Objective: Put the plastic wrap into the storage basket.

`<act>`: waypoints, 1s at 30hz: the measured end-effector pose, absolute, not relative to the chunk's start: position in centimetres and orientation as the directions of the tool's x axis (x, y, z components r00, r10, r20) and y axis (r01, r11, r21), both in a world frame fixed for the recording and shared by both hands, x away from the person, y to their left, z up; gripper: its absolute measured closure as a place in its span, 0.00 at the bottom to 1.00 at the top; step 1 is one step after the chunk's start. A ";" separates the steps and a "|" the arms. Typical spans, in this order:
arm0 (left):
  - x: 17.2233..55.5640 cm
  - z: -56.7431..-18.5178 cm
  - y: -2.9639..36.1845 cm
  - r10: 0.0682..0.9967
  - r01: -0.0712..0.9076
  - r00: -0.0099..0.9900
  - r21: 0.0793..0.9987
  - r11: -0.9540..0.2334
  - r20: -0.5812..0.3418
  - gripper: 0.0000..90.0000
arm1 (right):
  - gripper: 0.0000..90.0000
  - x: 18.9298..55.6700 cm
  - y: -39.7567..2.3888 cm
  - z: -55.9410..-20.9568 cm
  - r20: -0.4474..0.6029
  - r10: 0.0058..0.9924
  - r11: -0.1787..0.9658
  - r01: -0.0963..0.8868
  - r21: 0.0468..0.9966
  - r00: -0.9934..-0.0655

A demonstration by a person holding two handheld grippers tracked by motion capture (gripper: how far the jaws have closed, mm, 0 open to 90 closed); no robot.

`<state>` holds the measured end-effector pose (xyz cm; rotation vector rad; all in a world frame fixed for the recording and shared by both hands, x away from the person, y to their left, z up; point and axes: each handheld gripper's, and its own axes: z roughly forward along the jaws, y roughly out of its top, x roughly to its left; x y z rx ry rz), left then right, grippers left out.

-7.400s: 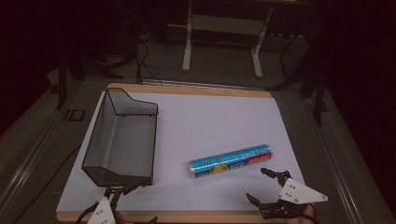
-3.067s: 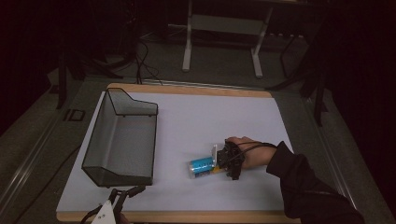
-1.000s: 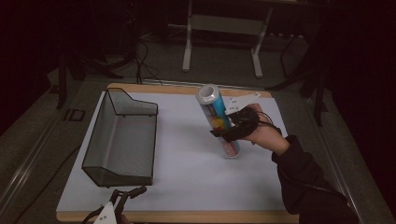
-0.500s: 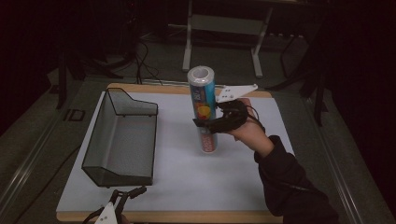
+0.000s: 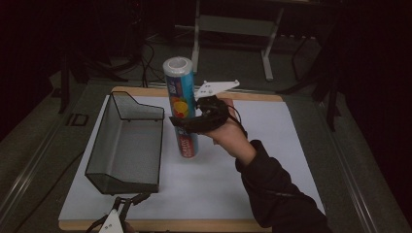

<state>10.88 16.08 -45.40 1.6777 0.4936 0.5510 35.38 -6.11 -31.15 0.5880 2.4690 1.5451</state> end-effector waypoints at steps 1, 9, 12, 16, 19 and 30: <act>10.9 -45.4 16.1 0.606 0.018 0.790 0.985 -0.172 0.091 0.03 | 0.35 35.4 -5.6 -31.0 0.086 0.417 0.375 0.257 0.890 -0.905; 10.7 -45.4 16.1 0.605 0.009 0.790 0.984 -0.178 0.102 0.03 | 0.35 35.1 -2.0 -30.7 0.140 0.431 0.315 0.294 0.902 -0.891; 10.7 -45.4 16.2 0.607 0.005 0.788 0.985 -0.173 0.103 0.03 | 0.35 35.2 -0.7 -31.0 0.186 0.445 0.290 0.338 0.896 -0.876; 10.7 -45.3 16.2 0.607 0.003 0.788 0.985 -0.171 0.103 0.03 | 0.35 35.1 1.2 -31.5 0.216 0.457 0.288 0.373 0.882 -0.863; 10.6 -45.3 16.2 0.606 0.002 0.789 0.986 -0.167 0.101 0.03 | 0.35 35.0 2.4 -32.2 0.235 0.471 0.282 0.397 0.873 -0.850; 10.5 -45.3 16.2 0.600 -0.005 0.793 0.985 -0.172 0.108 0.03 | 0.35 34.7 4.5 -36.0 0.335 0.485 0.299 0.513 0.805 -0.808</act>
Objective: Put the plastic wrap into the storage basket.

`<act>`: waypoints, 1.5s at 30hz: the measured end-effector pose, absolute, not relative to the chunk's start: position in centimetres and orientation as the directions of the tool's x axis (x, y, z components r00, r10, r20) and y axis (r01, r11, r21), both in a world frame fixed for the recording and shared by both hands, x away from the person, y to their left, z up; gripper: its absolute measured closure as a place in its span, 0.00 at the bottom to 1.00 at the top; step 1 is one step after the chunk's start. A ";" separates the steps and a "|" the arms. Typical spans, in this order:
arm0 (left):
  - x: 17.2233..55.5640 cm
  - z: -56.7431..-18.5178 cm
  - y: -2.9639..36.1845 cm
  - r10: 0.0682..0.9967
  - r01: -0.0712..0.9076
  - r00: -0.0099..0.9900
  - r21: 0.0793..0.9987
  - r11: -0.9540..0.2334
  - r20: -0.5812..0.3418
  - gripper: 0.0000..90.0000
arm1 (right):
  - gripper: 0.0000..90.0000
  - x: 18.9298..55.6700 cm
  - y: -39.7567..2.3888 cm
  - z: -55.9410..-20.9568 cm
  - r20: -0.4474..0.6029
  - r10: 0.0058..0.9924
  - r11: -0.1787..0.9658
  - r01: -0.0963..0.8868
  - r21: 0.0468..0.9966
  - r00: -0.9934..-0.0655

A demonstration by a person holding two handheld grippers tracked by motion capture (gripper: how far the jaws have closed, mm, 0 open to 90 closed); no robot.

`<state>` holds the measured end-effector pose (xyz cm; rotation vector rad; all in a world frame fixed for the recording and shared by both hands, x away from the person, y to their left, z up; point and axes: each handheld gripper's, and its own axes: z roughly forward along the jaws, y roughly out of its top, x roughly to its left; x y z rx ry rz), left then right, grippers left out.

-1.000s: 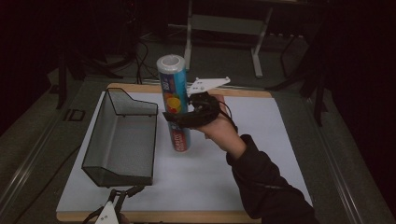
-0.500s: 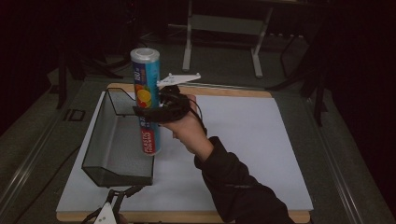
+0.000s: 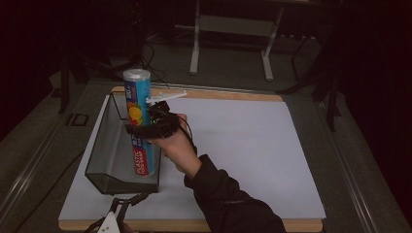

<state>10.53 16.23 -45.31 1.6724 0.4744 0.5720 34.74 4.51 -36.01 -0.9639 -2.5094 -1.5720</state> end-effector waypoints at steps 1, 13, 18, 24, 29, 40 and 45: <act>10.6 -45.3 16.2 0.598 -0.002 0.795 0.985 -0.172 0.106 0.03 | 0.35 34.7 4.6 -36.3 0.339 0.491 0.304 0.523 0.797 -0.802; 10.6 -45.3 16.3 0.595 0.001 0.798 0.986 -0.169 0.101 0.03 | 0.35 34.4 6.0 -39.4 0.322 0.583 0.365 0.595 0.716 -0.745; 10.5 -45.3 16.3 0.594 -0.001 0.798 0.986 -0.168 0.102 0.03 | 0.35 34.6 6.6 -40.5 0.325 0.619 0.342 0.618 0.708 -0.715; 10.4 -45.3 16.3 0.588 -0.004 0.802 0.986 -0.167 0.103 0.03 | 0.35 35.4 7.5 -41.6 0.343 0.683 0.249 0.648 0.720 -0.644; 10.4 -45.3 16.4 0.587 -0.004 0.804 0.987 -0.161 0.099 0.03 | 0.35 37.3 8.2 -42.7 0.386 0.720 0.190 0.699 0.690 -0.577; 10.3 -45.2 16.4 0.581 -0.006 0.808 0.988 -0.156 0.097 0.03 | 0.35 39.4 9.9 -44.4 0.383 0.797 0.144 0.763 0.630 -0.467; 10.2 -45.2 16.5 0.581 -0.008 0.808 0.988 -0.152 0.096 0.03 | 0.35 39.8 10.3 -45.6 0.374 0.825 0.129 0.786 0.605 -0.424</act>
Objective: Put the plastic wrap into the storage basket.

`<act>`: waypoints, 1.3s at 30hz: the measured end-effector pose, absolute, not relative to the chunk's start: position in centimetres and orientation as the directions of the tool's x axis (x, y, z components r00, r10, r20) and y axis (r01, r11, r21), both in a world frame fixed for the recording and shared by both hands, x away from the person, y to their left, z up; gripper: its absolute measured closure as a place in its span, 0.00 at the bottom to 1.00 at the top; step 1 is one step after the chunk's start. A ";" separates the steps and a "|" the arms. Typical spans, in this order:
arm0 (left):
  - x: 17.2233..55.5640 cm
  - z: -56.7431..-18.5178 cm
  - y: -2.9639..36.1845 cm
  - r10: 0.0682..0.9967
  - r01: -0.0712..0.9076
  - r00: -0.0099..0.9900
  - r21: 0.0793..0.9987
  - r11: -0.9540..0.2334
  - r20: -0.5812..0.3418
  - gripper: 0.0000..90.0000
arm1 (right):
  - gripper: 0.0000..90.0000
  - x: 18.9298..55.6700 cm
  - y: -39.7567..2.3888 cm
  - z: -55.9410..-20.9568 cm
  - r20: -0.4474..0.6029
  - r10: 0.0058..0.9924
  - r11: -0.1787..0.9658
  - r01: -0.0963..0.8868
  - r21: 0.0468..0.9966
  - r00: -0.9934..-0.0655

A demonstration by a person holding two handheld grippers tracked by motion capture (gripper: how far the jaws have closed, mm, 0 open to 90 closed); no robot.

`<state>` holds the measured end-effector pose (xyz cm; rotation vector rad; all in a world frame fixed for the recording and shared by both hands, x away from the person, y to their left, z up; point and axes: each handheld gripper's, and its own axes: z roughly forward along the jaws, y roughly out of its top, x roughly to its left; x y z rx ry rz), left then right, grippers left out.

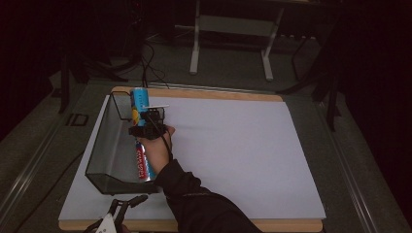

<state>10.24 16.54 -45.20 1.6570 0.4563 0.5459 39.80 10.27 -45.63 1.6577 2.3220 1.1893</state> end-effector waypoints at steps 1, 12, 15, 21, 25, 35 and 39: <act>10.2 -45.2 16.6 0.581 -0.008 0.809 0.989 -0.151 0.095 0.03 | 0.35 40.0 10.3 -45.8 0.376 0.827 0.126 0.789 0.602 -0.419; 10.3 -45.2 16.5 0.577 -0.007 0.811 0.988 -0.157 0.097 0.03 | 0.34 40.8 10.1 -46.8 0.385 0.838 0.113 0.814 0.569 -0.386; 10.3 -45.2 16.4 0.574 -0.007 0.812 0.987 -0.161 0.100 0.03 | 0.31 41.1 10.3 -46.7 0.340 0.833 0.180 0.795 0.579 -0.436; 10.4 -45.3 16.4 0.574 0.001 0.813 0.987 -0.160 0.093 0.03 | 0.22 40.9 10.1 -46.5 0.291 0.801 0.253 0.737 0.627 -0.523; 10.4 -45.3 16.4 0.571 0.002 0.816 0.987 -0.163 0.092 0.03 | 0.19 40.7 9.7 -45.9 0.253 0.789 0.281 0.695 0.662 -0.560; 10.5 -45.4 16.2 0.567 0.015 0.819 0.986 -0.169 0.085 0.03 | 0.15 39.8 7.0 -43.5 0.157 0.741 0.339 0.565 0.752 -0.653; 10.6 -45.4 16.2 0.570 0.018 0.817 0.985 -0.169 0.083 0.03 | 0.15 39.5 5.4 -42.8 0.163 0.703 0.358 0.542 0.760 -0.693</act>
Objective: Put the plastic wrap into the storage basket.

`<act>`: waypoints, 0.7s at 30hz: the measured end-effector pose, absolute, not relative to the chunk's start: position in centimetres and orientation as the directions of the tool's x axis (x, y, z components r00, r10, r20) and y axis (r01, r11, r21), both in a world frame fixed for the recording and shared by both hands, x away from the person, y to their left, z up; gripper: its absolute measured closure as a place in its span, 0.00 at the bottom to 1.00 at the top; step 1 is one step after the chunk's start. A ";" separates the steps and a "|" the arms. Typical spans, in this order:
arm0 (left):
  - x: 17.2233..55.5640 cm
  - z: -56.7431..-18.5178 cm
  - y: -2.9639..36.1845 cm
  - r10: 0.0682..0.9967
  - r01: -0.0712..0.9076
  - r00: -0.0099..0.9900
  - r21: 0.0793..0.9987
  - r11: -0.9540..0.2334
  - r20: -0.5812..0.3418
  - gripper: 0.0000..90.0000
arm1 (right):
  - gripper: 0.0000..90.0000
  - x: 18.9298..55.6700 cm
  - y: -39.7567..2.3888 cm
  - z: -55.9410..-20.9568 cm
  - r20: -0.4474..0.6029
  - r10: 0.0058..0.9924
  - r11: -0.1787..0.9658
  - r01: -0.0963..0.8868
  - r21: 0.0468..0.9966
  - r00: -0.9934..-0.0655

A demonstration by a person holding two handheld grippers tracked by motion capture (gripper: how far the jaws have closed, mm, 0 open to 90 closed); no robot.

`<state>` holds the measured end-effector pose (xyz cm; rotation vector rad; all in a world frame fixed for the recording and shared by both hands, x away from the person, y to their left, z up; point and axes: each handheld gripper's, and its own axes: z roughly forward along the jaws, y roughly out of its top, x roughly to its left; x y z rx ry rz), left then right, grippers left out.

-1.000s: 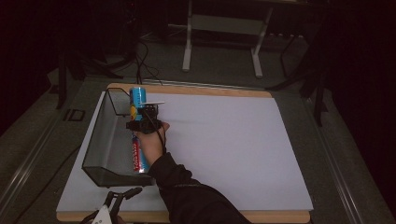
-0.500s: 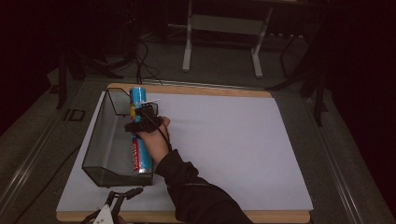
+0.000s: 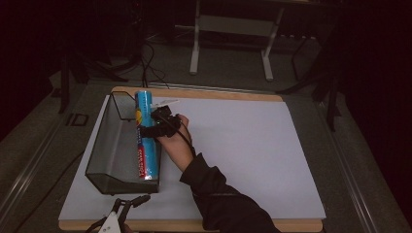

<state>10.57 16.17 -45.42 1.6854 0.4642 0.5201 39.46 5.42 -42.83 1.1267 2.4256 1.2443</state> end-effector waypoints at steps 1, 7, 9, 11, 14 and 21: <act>10.6 -45.4 16.2 0.572 0.019 0.816 0.985 -0.171 0.084 0.03 | 0.15 39.5 5.0 -42.7 0.194 0.682 0.357 0.552 0.753 -0.705; 10.7 -45.5 15.9 0.571 0.027 0.817 0.983 -0.180 0.082 0.03 | 0.15 38.7 2.4 -42.0 0.162 0.672 0.359 0.509 0.783 -0.723; 10.7 -45.5 15.9 0.571 0.026 0.817 0.983 -0.183 0.084 0.03 | 0.14 38.4 1.7 -41.8 0.141 0.662 0.380 0.491 0.784 -0.736; 10.8 -45.6 15.9 0.570 0.030 0.818 0.982 -0.185 0.083 0.03 | 0.14 38.0 1.0 -41.7 0.119 0.656 0.396 0.473 0.787 -0.746; 10.8 -45.6 15.8 0.571 0.033 0.817 0.982 -0.187 0.081 0.03 | 0.14 37.4 -0.3 -41.5 0.113 0.639 0.405 0.458 0.791 -0.761; 10.9 -45.6 15.8 0.572 0.036 0.816 0.981 -0.190 0.081 0.03 | 0.14 36.1 -3.6 -41.6 0.099 0.622 0.420 0.438 0.795 -0.777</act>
